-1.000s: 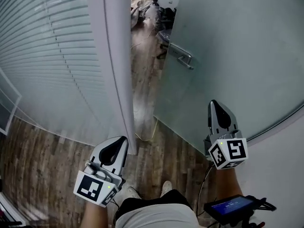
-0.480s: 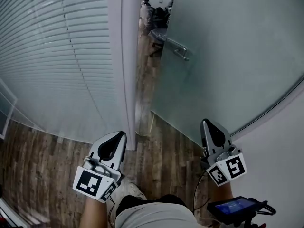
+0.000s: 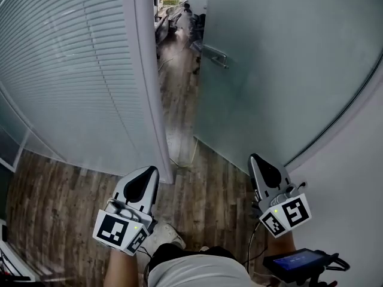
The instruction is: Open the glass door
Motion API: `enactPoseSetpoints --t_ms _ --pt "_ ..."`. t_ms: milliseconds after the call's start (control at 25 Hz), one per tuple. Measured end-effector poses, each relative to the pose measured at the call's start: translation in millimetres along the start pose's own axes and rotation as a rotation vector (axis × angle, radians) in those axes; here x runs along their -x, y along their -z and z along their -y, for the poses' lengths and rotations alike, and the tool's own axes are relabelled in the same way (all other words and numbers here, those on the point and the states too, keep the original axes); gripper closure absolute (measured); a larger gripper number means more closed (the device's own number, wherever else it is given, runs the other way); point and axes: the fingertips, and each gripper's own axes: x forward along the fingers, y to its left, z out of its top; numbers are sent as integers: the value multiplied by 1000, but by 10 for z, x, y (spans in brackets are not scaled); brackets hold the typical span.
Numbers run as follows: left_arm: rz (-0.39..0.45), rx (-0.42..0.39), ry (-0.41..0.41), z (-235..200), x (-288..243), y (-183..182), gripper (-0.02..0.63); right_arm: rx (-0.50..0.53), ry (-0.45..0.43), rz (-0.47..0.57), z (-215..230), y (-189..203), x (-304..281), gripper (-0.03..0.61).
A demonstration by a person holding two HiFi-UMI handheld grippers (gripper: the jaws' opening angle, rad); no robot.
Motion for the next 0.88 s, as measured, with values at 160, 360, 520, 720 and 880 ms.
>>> enactPoseSetpoints --t_ms 160,360,520,720,880 --pt "-14 -10 -29 340 227 -105 614 -6 -24 0 -96 -136 344 577" --pt "-35 -17 -59 619 491 -217 614 -32 -47 0 -210 -269 654 577" --pt "-38 -20 -60 700 630 -224 614 -47 -42 0 -281 -303 770 577" --pt "-17 -17 -39 650 717 -239 614 -14 -38 1 -454 -399 790 577" --pt "-9 -15 -30 517 903 -292 614 5 -28 -4 -670 -488 748 577"
